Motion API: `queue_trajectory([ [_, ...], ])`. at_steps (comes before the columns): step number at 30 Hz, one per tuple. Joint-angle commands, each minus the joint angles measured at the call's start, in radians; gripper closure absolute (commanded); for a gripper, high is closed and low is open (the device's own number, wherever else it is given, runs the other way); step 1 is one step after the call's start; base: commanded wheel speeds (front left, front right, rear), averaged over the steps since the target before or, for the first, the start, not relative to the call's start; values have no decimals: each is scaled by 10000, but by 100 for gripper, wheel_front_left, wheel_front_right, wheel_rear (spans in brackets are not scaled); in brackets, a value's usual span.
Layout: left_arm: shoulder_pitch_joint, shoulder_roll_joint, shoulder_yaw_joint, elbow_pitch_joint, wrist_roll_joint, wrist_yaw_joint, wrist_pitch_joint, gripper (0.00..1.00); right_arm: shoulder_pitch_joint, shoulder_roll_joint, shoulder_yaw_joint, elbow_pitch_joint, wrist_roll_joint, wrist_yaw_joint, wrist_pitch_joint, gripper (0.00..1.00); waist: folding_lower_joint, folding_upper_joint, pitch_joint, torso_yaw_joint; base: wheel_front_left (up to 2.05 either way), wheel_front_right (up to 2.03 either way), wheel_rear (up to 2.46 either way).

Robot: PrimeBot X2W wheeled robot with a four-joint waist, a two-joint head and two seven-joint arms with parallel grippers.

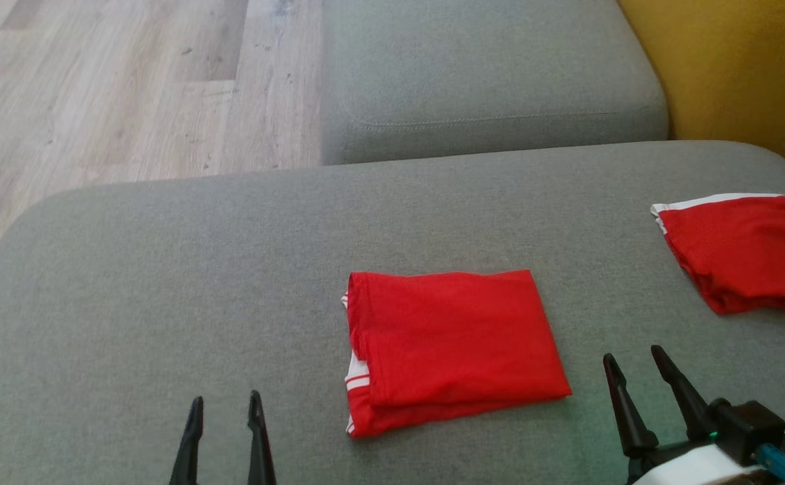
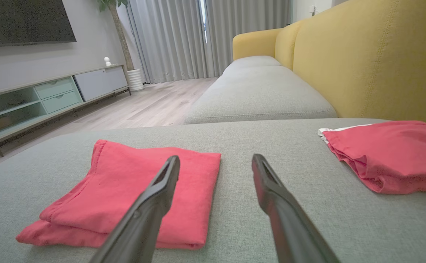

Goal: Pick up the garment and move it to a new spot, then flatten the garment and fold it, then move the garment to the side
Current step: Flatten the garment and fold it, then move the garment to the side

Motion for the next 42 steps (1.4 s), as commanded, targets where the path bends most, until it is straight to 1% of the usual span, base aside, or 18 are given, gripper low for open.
queue_trajectory([
  [1,-285,-98,482,-234,130,-97,-95,0,-274,-28,19,-374,-172,37,-135,0,2,-1,-72,-66,0,0,0],
  [5,-168,-99,613,-171,200,-237,-95,0,-129,151,-25,-425,-355,37,-136,0,2,-1,-141,-129,0,0,0],
  [11,-111,-99,613,-127,262,-309,-95,0,-86,197,-6,-462,-455,37,-136,0,2,-1,-144,-152,0,0,0],
  [31,-156,-99,610,42,338,-324,-95,0,-96,151,20,-415,-428,37,-137,0,2,-1,-192,-121,0,0,0],
  [42,-215,-99,464,98,424,-278,-95,0,-302,81,46,-100,-377,37,-137,0,2,-1,127,21,0,0,0],
])
